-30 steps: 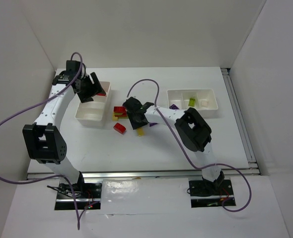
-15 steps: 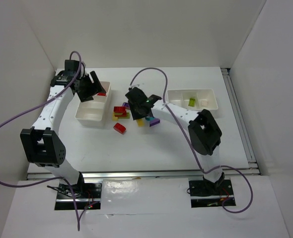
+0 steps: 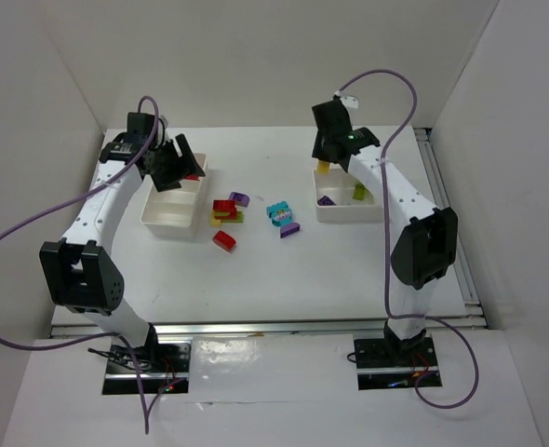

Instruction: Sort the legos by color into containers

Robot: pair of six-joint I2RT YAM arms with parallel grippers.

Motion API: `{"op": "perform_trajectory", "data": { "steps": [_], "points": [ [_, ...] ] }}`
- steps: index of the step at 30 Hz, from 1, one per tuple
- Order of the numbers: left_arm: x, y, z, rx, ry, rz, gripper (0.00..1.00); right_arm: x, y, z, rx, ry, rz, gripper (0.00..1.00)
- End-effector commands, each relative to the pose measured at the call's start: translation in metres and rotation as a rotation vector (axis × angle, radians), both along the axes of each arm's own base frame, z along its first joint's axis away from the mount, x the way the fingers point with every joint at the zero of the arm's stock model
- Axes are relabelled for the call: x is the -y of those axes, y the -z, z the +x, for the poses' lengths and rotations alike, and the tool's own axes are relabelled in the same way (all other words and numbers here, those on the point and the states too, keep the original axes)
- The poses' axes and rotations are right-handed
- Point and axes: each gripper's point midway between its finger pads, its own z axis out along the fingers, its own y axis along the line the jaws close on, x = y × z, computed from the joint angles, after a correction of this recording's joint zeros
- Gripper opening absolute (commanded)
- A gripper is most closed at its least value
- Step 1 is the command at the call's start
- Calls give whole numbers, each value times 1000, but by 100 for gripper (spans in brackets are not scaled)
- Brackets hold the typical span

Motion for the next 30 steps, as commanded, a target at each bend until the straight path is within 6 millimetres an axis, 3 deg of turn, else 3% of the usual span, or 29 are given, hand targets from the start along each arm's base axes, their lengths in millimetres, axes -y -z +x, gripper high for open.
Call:
{"op": "perform_trajectory", "data": {
  "steps": [1,10,22,24,26,27,30],
  "points": [
    [13,-13,4,35,33,-19,83,13,24,-11,-87,43,-9,21],
    [28,-7,2,19,73,-6,83,31,68,-28,-178,73,-18,25],
    [38,-2,-4,-3,108,29,83,31,84,-25,-178,69,0,26],
    [40,0,-7,-11,111,37,84,30,87,-23,-178,69,0,32],
    [39,1,-9,-21,120,45,84,30,92,-23,-187,69,-5,51],
    [41,2,-10,-17,133,59,85,29,87,-20,-175,69,1,65],
    [42,7,-15,-33,143,75,87,27,81,-14,-160,62,1,78]
  ]
}}
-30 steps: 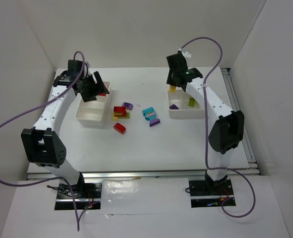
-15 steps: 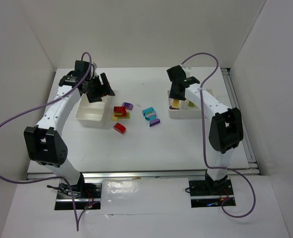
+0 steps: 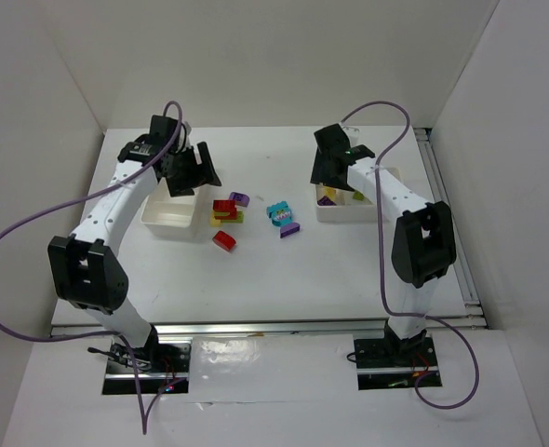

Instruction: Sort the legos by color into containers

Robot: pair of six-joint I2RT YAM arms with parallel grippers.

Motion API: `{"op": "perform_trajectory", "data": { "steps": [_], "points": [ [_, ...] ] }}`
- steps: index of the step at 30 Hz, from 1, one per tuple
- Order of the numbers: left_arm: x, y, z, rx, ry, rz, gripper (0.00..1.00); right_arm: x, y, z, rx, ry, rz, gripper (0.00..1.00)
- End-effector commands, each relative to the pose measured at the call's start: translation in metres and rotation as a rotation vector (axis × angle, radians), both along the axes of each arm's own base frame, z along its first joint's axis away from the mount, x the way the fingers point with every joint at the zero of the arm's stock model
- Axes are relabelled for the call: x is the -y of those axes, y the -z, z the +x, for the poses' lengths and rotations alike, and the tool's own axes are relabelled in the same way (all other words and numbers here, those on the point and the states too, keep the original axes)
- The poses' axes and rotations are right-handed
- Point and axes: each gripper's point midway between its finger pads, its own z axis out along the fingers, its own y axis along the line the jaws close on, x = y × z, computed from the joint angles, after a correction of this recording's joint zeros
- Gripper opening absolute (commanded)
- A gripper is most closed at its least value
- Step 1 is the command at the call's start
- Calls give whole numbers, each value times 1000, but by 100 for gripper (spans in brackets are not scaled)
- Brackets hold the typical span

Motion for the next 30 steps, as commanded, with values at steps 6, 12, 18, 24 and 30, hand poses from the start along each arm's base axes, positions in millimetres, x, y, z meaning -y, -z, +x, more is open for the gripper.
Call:
{"op": "perform_trajectory", "data": {
  "steps": [6,12,18,24,30],
  "points": [
    [3,10,-12,-14,75,97,83,-32,-46,10,155,-60,-5,73],
    [24,40,-48,-80,167,221,83,-55,-90,-1,261,-113,36,70],
    [38,64,-70,-187,75,175,82,-72,-94,-8,257,-177,72,70],
    [47,92,-74,-290,-85,113,88,-74,-89,-11,241,-185,88,75],
    [53,124,-78,-393,-197,97,88,-71,-92,-15,239,-199,73,76]
  ]
}}
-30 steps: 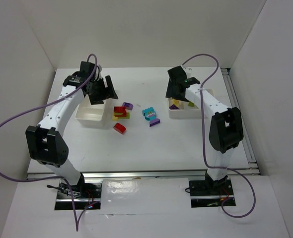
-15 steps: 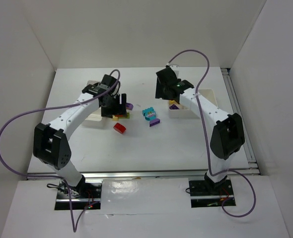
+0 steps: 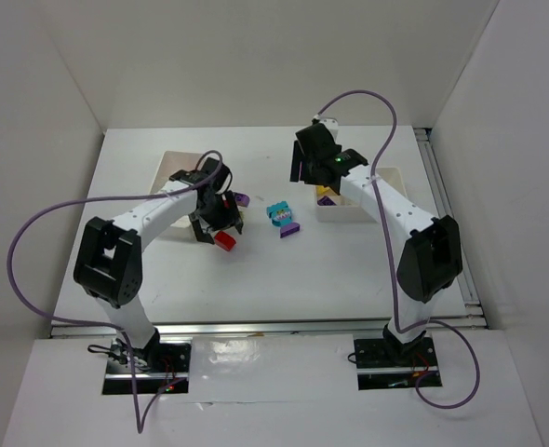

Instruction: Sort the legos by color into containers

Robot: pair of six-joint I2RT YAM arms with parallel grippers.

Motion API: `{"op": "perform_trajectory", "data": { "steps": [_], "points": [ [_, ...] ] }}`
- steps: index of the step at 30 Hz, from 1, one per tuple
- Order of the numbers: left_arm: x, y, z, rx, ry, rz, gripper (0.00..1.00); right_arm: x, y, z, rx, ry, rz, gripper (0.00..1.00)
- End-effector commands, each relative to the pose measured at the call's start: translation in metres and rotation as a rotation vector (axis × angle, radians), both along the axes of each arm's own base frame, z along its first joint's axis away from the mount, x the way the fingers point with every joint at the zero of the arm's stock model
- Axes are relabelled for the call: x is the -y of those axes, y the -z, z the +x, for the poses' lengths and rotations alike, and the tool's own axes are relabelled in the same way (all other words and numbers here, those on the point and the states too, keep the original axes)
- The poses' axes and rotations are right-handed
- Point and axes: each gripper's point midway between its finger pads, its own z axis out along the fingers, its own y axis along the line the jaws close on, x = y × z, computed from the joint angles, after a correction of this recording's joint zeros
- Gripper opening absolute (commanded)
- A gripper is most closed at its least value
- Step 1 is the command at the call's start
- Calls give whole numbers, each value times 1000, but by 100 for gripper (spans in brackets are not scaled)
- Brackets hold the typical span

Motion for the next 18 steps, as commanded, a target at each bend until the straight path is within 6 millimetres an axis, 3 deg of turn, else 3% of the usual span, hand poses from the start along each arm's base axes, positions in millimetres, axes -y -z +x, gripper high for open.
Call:
{"op": "perform_trajectory", "data": {
  "steps": [1,6,13,18],
  "points": [
    [0,18,-2,-37,-118,9,86,0,-38,1,91,-5,38,76],
    [-5,38,2,-56,-187,47,80,8,-34,-3,82,4,32,76],
    [-9,55,10,-51,-198,90,78,13,-33,-6,77,7,36,76],
    [-10,62,11,-56,-177,99,66,12,-29,-8,66,0,37,76]
  ]
}}
